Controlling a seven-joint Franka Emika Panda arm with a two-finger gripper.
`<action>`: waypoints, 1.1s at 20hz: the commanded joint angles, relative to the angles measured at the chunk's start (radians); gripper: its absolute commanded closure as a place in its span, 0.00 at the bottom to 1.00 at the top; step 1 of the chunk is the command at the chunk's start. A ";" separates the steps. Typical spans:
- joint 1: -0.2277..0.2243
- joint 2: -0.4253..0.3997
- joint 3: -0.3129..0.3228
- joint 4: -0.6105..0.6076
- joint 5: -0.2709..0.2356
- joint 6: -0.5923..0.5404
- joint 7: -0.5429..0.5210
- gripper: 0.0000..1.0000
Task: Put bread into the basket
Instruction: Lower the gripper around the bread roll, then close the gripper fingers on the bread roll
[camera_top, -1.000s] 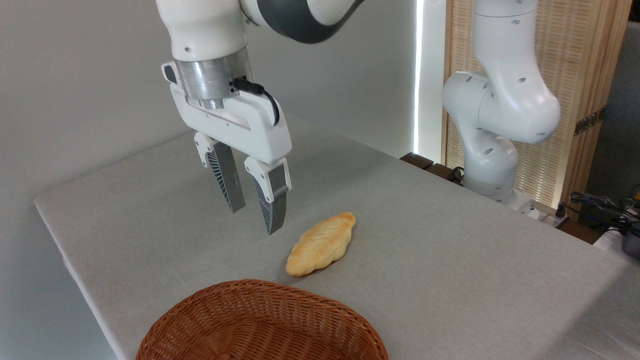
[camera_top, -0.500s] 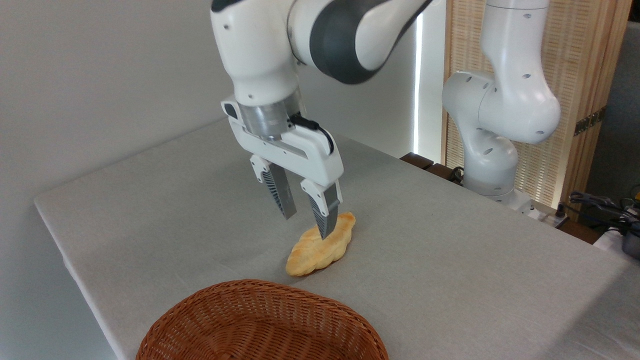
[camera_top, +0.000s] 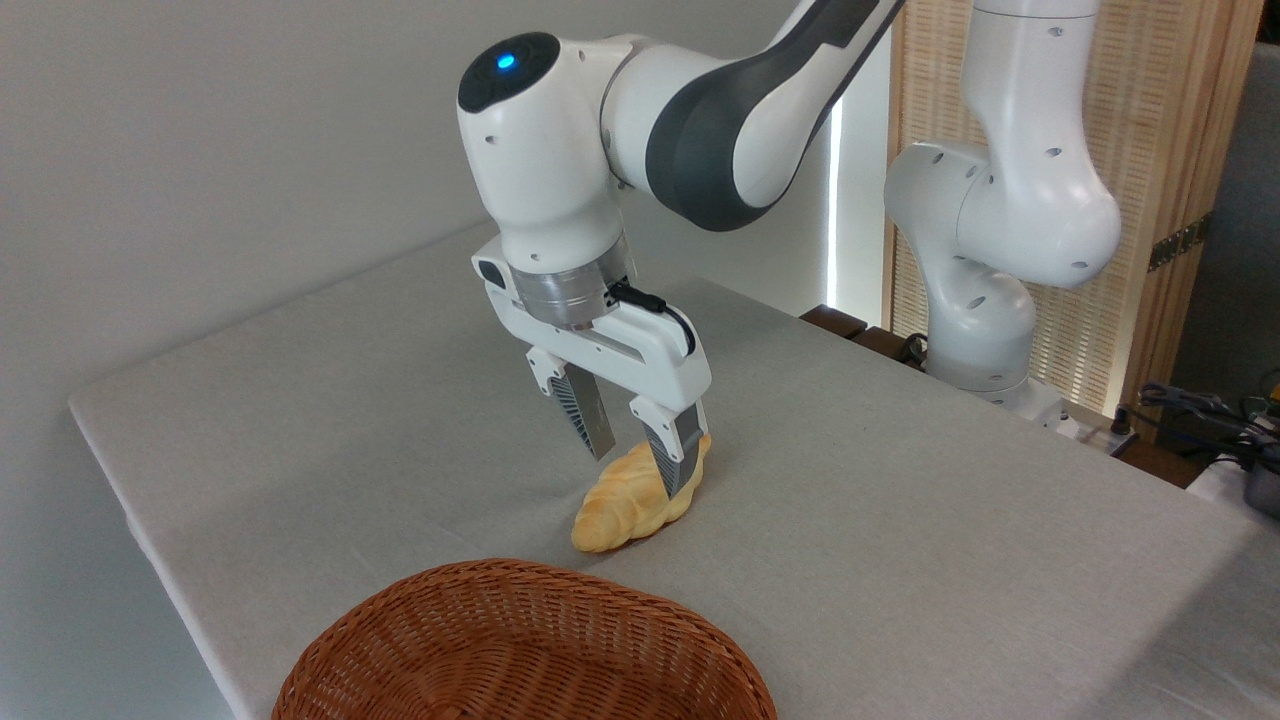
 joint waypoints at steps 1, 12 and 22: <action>-0.001 0.024 0.001 -0.010 -0.011 0.046 -0.010 0.00; -0.003 0.058 -0.019 0.002 -0.005 0.069 -0.007 0.56; -0.003 0.058 -0.019 0.002 -0.002 0.069 -0.006 0.60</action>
